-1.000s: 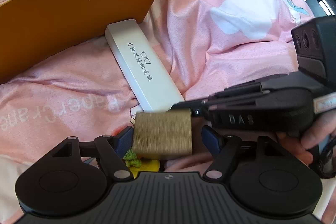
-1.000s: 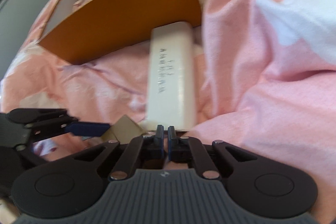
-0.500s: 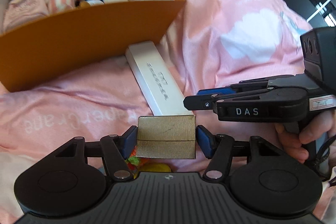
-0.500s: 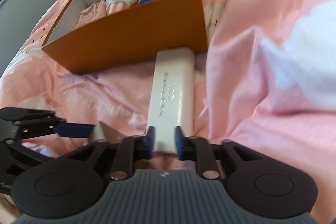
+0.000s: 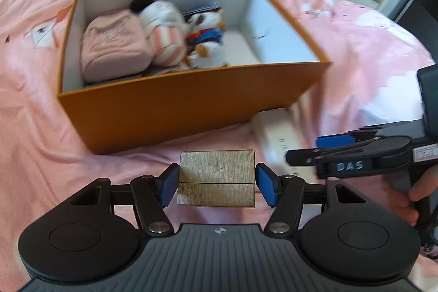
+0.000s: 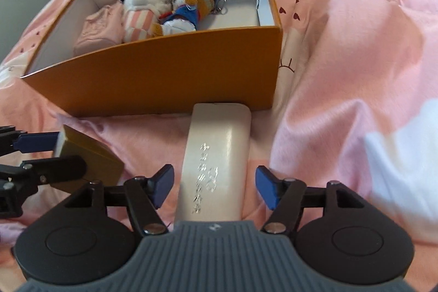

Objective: Organize objects
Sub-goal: 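Lift the white glasses case and tan box toward the orange box with both grippers, then lower the white glasses case into the box and open the right gripper, then lower the tan box into the orange box and open the left gripper, then grasp the yellow tape measure with the right gripper while the left gripper grasps the crocheted fruit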

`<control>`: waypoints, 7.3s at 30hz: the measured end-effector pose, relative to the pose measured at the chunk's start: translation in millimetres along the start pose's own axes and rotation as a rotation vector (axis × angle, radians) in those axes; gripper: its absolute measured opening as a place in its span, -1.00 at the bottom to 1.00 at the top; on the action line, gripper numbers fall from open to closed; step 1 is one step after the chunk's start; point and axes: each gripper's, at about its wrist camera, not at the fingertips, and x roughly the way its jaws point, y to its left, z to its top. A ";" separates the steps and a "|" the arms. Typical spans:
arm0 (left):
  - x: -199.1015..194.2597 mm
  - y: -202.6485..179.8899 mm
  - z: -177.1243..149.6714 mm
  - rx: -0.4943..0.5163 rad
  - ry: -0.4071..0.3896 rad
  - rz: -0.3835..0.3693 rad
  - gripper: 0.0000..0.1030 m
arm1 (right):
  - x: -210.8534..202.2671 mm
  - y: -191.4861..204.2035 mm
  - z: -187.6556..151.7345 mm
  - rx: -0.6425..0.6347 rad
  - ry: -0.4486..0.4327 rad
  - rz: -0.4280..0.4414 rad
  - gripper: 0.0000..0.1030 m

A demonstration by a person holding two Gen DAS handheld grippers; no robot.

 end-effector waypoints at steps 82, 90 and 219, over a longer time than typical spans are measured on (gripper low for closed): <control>-26.0 33.2 116.4 0.044 -0.250 -0.036 0.34 | -46.1 32.8 156.7 -0.197 -0.173 -0.099 0.20; -10.5 43.1 123.8 0.051 -0.224 -0.041 0.34 | -0.2 30.4 166.3 -0.201 -0.045 -0.169 0.20; -32.4 -42.7 76.0 -0.013 -0.148 -0.270 0.38 | -113.7 -12.5 85.7 -0.170 -0.428 -0.062 0.42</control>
